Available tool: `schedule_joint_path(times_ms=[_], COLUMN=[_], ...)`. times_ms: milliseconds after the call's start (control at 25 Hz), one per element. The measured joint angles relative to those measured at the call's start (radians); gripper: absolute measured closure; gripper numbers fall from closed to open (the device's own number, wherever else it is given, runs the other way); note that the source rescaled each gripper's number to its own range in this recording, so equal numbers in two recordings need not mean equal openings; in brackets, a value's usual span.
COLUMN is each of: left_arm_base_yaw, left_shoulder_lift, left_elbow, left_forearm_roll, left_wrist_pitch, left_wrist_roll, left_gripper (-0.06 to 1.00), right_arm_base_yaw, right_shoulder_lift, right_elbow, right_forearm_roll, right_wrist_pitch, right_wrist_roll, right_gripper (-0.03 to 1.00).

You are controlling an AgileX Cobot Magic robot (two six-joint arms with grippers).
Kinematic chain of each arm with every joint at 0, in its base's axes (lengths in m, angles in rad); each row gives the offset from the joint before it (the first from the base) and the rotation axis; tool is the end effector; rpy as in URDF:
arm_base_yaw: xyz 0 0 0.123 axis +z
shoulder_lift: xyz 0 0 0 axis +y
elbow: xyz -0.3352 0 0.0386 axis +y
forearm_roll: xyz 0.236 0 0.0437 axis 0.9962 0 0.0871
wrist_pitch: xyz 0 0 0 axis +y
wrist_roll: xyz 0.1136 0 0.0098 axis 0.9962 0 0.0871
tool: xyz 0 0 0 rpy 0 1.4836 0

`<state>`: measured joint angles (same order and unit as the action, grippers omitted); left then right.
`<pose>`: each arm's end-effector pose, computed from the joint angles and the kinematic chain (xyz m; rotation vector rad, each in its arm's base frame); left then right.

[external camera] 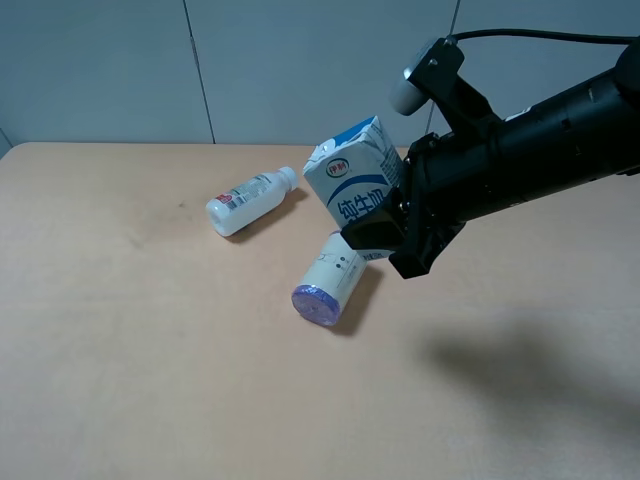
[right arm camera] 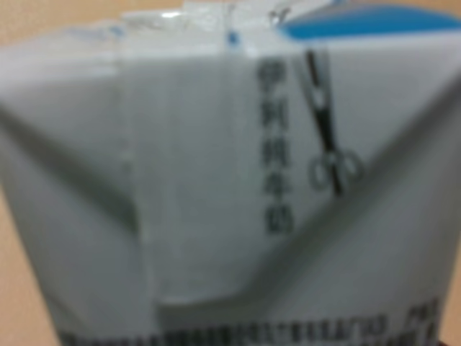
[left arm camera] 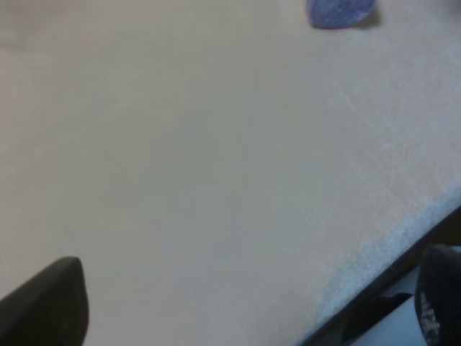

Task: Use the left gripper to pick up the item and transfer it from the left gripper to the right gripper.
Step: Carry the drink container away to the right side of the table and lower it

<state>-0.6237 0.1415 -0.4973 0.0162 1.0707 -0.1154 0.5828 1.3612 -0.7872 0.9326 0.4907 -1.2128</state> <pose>-0.0219 0.0178 0.2646 0.5603 2.1546 -0.3912 0.1964 0.1813 0.2921 -1.2197 2.0249 0.5758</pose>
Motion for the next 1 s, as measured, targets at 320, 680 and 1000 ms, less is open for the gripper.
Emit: schedule_joint_path(times_ms=[320, 680, 1000], left_arm_base_yaw=[0.003, 0.324, 0.653], left_shoulder_lift=[0.0, 0.0, -0.008], left_elbow=[0.0, 0.0, 0.0], left_forearm_roll=[-0.003, -0.003, -0.003], left_wrist_pitch=[0.0, 0.0, -0.004], left_wrist_roll=[0.0, 0.0, 0.0], left_gripper=[0.11, 0.11, 0.11], right_arm_base_yaw=[0.0, 0.0, 0.0], right_shoulder_lift=[0.0, 0.0, 0.0], right_elbow=[0.0, 0.0, 0.0], right_forearm_roll=[0.0, 0.0, 0.0], right_wrist_pitch=[0.0, -0.006, -0.03], right_wrist_roll=[0.003, 0.014, 0.071], right_gripper=[0.94, 0.94, 0.94])
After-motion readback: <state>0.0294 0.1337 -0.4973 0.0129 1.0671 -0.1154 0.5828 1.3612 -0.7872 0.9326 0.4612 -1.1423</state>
